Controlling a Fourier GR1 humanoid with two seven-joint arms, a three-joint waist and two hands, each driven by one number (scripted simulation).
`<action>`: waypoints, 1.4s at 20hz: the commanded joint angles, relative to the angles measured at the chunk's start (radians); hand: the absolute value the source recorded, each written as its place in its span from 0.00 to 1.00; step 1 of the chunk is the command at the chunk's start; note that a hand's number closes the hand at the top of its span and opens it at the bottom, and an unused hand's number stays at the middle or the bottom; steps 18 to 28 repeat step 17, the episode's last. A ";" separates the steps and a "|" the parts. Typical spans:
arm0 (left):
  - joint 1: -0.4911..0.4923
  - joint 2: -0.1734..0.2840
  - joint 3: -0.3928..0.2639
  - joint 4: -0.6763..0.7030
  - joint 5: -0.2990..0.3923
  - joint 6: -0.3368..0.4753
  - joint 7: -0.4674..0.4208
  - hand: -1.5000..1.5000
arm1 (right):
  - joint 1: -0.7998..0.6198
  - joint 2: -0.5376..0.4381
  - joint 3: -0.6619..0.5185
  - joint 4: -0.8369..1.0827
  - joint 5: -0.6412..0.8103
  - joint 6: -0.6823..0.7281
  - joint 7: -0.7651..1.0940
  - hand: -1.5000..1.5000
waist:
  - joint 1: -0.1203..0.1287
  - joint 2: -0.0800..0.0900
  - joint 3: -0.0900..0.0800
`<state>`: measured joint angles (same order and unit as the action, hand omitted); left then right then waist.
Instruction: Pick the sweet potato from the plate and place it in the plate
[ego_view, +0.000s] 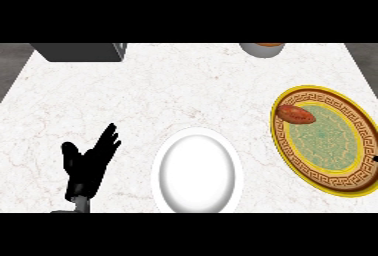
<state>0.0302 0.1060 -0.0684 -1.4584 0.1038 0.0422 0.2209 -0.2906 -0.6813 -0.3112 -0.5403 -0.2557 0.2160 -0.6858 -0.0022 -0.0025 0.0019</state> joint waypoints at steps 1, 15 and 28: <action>0.034 0.010 0.015 -0.013 0.010 -0.008 0.017 0.50 | 0.146 -0.038 0.007 -0.076 -0.012 0.139 -0.045 0.00 | -0.008 -0.001 -0.003; -0.011 0.011 0.055 0.027 0.017 -0.048 0.018 0.50 | 0.455 0.006 -0.014 -0.252 0.061 0.079 -0.176 0.00 | -0.004 0.002 -0.003; 0.023 -0.040 -0.011 -0.094 -0.033 0.024 0.089 0.50 | 0.512 0.041 -0.011 -0.367 0.055 0.045 -0.136 0.00 | -0.004 0.001 -0.003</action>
